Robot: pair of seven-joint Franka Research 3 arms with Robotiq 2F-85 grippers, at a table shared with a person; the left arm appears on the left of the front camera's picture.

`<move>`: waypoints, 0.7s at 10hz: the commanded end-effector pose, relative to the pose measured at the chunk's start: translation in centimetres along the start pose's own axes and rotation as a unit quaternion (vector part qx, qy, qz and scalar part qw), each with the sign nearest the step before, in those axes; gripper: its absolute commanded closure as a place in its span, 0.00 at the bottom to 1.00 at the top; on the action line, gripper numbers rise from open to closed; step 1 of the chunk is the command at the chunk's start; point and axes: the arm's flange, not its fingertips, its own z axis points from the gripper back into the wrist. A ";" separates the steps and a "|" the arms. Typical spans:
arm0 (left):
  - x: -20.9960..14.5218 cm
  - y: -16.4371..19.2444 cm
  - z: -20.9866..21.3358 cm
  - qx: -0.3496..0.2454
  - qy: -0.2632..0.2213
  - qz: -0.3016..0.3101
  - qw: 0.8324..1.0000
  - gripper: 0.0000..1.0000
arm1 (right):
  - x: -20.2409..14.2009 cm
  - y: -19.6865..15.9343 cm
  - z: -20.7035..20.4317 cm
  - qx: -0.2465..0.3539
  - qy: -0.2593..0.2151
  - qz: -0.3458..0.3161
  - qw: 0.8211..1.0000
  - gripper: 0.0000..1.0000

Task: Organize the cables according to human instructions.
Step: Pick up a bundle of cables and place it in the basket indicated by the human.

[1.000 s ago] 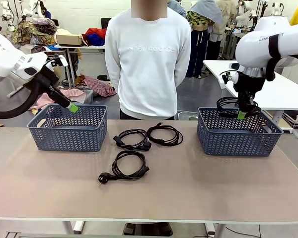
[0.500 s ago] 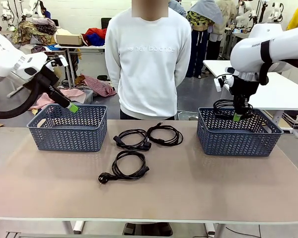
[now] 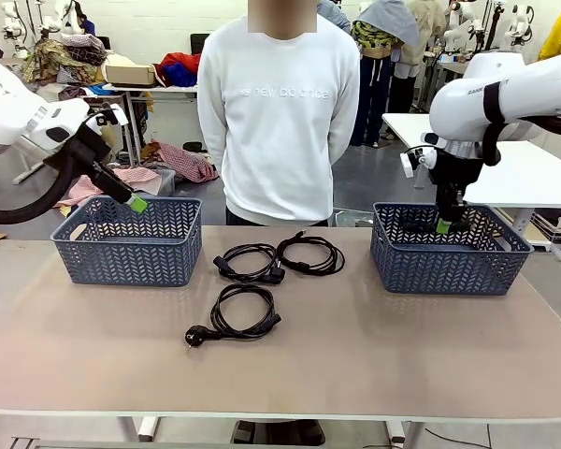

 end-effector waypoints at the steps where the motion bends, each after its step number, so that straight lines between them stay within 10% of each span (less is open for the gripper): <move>1: -0.1 0.0 0.0 -0.007 -0.016 -0.007 1.000 0.00 | 0.3 -0.6 0.8 0.007 -0.015 -0.011 1.000 0.68; 2: -0.1 0.0 0.0 -0.007 -0.016 -0.007 1.000 0.00 | 0.4 -0.5 1.1 0.007 -0.019 -0.012 1.000 0.48; 3: -0.1 0.0 0.0 -0.007 -0.016 -0.007 1.000 0.00 | 0.3 -0.4 1.3 0.009 -0.023 -0.015 1.000 0.54; 4: -0.1 0.0 0.0 -0.007 -0.016 -0.007 1.000 0.00 | 0.3 -0.3 1.5 0.013 -0.024 -0.016 1.000 0.28; 5: -0.1 0.0 0.0 -0.007 -0.016 -0.007 1.000 0.00 | 0.3 -0.2 1.5 0.016 -0.023 -0.016 0.999 0.35; 6: -0.1 0.0 0.0 -0.007 -0.016 -0.007 1.000 0.00 | 0.3 -0.2 1.5 0.018 -0.021 -0.017 0.999 0.09; 7: -0.1 0.0 0.0 -0.007 -0.016 -0.007 1.000 0.00 | 0.3 -0.1 1.6 0.019 -0.017 -0.019 0.999 0.15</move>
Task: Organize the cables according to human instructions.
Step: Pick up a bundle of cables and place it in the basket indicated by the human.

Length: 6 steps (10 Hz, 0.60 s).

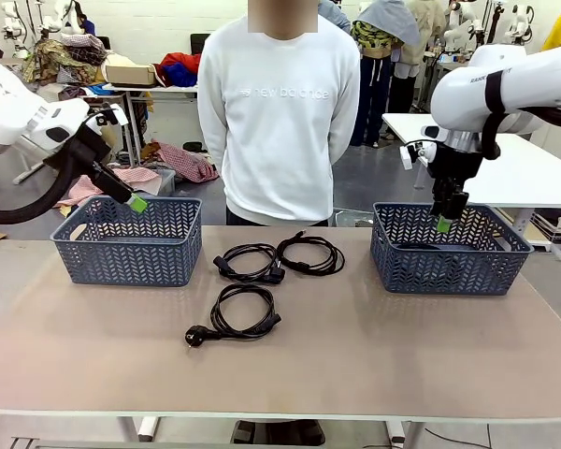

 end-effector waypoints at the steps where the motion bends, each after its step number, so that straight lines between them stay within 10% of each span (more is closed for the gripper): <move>1: -0.1 0.0 0.0 -0.007 -0.016 -0.007 1.000 0.00 | 0.0 0.0 0.6 0.006 0.001 -0.012 1.000 0.00; 6: -0.1 0.0 0.0 -0.007 -0.016 -0.007 1.000 0.00 | -0.1 0.1 0.1 0.004 0.001 -0.010 1.000 0.00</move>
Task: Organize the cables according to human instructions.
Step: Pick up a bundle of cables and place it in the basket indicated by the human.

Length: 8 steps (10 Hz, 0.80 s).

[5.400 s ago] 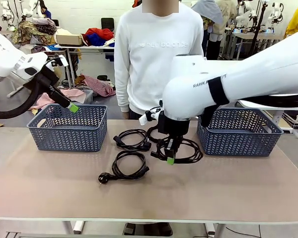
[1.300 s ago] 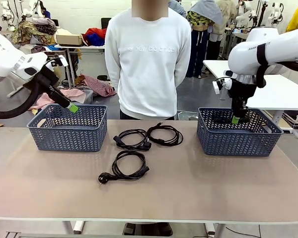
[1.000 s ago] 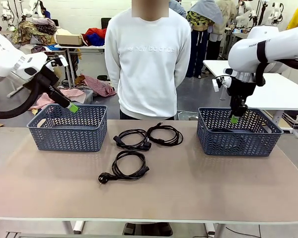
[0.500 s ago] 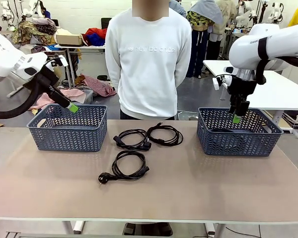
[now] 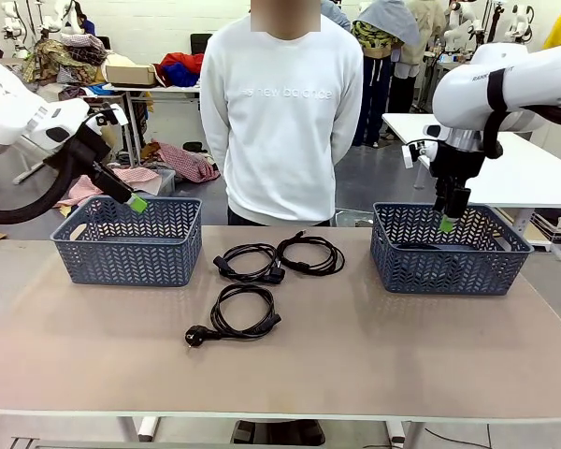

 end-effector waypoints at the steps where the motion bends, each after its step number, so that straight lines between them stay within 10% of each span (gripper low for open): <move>1: -0.1 0.0 0.0 -0.007 -0.016 -0.007 1.000 0.00 | 0.0 0.0 0.0 0.000 0.000 0.013 1.000 0.00; 8: -0.1 0.0 0.0 -0.007 -0.016 -0.007 1.000 0.00 | 2.2 11.2 1.9 -0.048 -0.072 -0.142 0.986 0.00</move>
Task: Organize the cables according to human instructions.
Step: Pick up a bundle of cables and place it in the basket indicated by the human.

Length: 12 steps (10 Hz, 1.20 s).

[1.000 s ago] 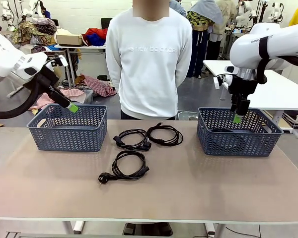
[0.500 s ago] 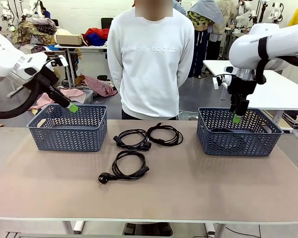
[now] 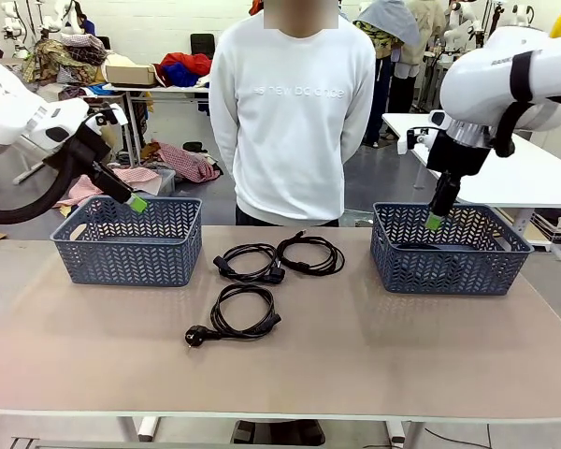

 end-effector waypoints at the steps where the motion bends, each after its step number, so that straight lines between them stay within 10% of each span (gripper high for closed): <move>1: -0.1 0.0 -0.1 -0.007 -0.016 -0.007 1.000 0.00 | -0.5 4.5 -1.0 -0.018 -0.036 -0.026 0.999 0.00; 12: -0.1 0.0 -0.1 -0.007 -0.016 -0.007 1.000 0.00 | -0.5 13.3 -3.7 0.014 -0.089 -0.002 0.996 0.00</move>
